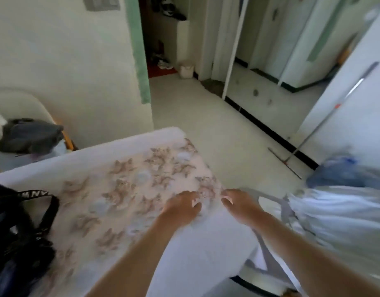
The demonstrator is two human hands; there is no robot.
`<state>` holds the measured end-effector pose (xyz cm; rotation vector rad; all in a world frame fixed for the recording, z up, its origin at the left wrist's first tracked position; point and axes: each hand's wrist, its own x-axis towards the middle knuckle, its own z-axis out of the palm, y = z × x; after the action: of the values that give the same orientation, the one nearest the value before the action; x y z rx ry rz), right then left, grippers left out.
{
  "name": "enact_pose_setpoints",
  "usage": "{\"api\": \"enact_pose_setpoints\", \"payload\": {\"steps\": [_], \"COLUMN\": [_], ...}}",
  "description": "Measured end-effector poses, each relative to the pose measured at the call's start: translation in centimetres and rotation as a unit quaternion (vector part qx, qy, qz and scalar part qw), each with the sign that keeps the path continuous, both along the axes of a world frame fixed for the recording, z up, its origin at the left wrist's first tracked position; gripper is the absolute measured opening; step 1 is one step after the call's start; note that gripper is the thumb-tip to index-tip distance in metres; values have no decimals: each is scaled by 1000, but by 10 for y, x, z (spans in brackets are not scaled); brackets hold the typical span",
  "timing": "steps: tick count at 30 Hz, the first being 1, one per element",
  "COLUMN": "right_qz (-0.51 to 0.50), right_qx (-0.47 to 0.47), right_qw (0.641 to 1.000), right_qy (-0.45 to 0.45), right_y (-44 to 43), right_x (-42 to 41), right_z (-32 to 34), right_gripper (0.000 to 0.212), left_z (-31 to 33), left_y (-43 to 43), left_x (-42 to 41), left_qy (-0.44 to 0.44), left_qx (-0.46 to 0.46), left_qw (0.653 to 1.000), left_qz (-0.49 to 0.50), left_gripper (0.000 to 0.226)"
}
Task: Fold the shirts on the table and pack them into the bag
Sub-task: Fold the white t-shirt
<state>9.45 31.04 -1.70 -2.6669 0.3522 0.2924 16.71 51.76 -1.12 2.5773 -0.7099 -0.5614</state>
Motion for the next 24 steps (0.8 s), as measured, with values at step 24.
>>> {"api": "enact_pose_setpoints", "payload": {"steps": [24], "right_qz": [-336], "right_qx": [-123], "right_qw": [934], "right_qy": [18], "right_y": [-330], "right_x": [-380], "right_z": [-44], "right_gripper": [37], "left_z": [-42], "left_y": [-463], "left_x": [-249], "left_qy": [101], "left_qx": [37], "left_qw": [855], "left_qz": [-508], "left_gripper": [43]}}
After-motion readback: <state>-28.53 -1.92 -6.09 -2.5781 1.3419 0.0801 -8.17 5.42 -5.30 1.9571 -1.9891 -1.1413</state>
